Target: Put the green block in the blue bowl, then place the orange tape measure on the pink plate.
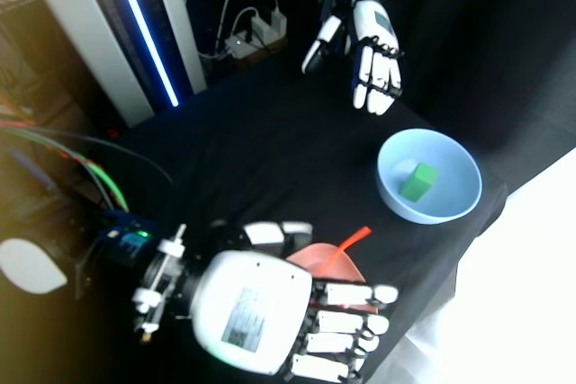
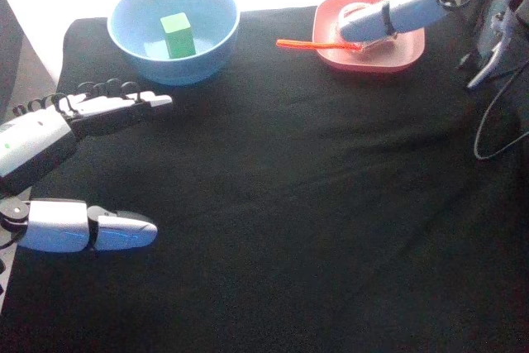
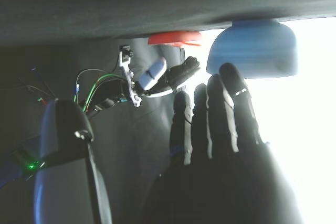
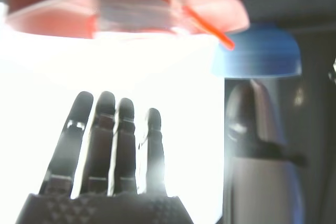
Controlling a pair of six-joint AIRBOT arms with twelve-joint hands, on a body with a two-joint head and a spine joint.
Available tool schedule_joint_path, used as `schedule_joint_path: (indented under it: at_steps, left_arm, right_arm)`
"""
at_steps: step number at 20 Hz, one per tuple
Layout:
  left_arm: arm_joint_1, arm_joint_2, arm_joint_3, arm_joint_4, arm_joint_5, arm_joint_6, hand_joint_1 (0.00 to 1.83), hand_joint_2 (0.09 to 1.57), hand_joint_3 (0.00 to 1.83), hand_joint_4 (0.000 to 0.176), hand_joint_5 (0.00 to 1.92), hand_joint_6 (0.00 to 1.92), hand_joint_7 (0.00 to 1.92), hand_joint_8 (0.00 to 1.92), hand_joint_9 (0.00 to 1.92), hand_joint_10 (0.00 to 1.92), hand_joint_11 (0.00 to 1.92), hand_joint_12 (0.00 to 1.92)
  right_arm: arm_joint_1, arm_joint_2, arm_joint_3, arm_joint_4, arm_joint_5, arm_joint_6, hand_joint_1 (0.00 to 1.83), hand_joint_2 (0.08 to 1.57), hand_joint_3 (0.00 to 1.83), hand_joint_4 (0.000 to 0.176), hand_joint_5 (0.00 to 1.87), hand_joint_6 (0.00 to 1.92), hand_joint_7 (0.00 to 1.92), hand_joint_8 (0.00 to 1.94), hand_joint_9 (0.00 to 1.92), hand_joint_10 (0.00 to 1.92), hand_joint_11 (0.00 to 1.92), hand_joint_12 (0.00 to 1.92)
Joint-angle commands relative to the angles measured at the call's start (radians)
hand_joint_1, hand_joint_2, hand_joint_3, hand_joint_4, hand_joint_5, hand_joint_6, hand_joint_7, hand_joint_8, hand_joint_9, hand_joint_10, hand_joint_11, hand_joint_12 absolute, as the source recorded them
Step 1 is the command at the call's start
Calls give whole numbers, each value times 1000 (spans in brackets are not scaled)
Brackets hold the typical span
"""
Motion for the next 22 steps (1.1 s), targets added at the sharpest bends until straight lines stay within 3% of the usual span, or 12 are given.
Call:
schedule_joint_path:
  at_steps: [1, 4, 6, 7, 9, 10, 12, 14, 15, 16, 19, 22]
  left_arm:
    - [-5, 3, 2, -21, -139, -9, 806, 889, 0, 33, 304, 3, 236, 1, 231, 7, 0, 768]
    - [0, 19, -5, -36, -182, -8, 803, 873, 0, 31, 293, 2, 227, 0, 237, 2, 0, 773]
    - [14, 41, -20, -49, -239, -8, 773, 848, 0, 43, 273, 2, 228, 1, 237, 2, 0, 811]
    - [23, 52, -28, -59, -276, -8, 783, 846, 0, 60, 263, 0, 225, 0, 215, 0, 0, 803]
    - [63, 85, -60, -92, -378, 5, 783, 850, 0, 50, 219, 0, 217, 1, 247, 7, 0, 876]
    - [84, 99, -75, -105, -424, 14, 763, 853, 1, 46, 221, 1, 234, 2, 280, 8, 0, 964]
    - [120, 115, -98, -121, -511, 26, 704, 864, 6, 117, 197, 3, 172, 5, 237, 0, 0, 989]
    - [140, 117, -115, -125, -574, 40, 586, 898, 7, 106, 187, 1, 213, 0, 290, 10, 2, 1145]
    - [143, 117, -119, -125, -588, 45, 528, 956, 15, 85, 158, 0, 139, 0, 204, 1, 0, 946]
    - [152, 116, -126, -124, -607, 48, 498, 974, 11, 91, 118, 3, 76, 4, 132, 5, 0, 722]
    - [160, 104, -138, -124, -608, 54, 344, 1053, 0, 44, 0, 0, 42, 0, 112, 0, 3, 670]
    - [183, 91, -143, -151, -608, 52, 218, 1112, 10, 49, 42, 3, 47, 0, 126, 0, 0, 580]
  right_arm:
    - [23, 21, -16, 56, 153, 11, 787, 816, 1, 165, 168, 2, 174, 5, 144, 2, 0, 429]
    - [22, 120, -125, 88, 265, 11, 742, 825, 0, 175, 168, 0, 180, 2, 69, 5, 0, 26]
    - [22, 211, -217, 113, 364, 11, 760, 811, 0, 176, 184, 6, 151, 0, 46, 0, 0, 0]
    - [20, 253, -267, 118, 412, 11, 743, 812, 0, 170, 195, 9, 142, 0, 49, 1, 0, 0]
    - [-12, 346, -382, 150, 524, 3, 755, 819, 2, 133, 180, 1, 141, 0, 68, 6, 40, 19]
    - [-39, 378, -427, 186, 569, -37, 776, 811, 0, 138, 182, 2, 172, 12, 100, 18, 84, 41]
    - [-145, 450, -525, 300, 707, -117, 890, 867, 10, 144, 224, 4, 255, 2, 157, 9, 33, 39]
    - [-289, 492, -608, 441, 860, -173, 791, 849, 3, 137, 162, 0, 229, 0, 166, 6, 0, 1]
    - [-335, 497, -627, 481, 910, -181, 727, 882, 4, 123, 185, 2, 273, 4, 204, 8, 36, 21]
    - [-419, 499, -660, 554, 987, -188, 669, 885, 2, 123, 167, 0, 279, 3, 207, 6, 40, 24]
    - [-574, 489, -728, 712, 1140, -192, 691, 886, 1, 169, 146, 3, 170, 0, 123, 0, 3, 3]
    - [-609, 468, -741, 749, 1140, -193, 653, 950, 22, 176, 124, 4, 127, 1, 41, 0, 0, 0]
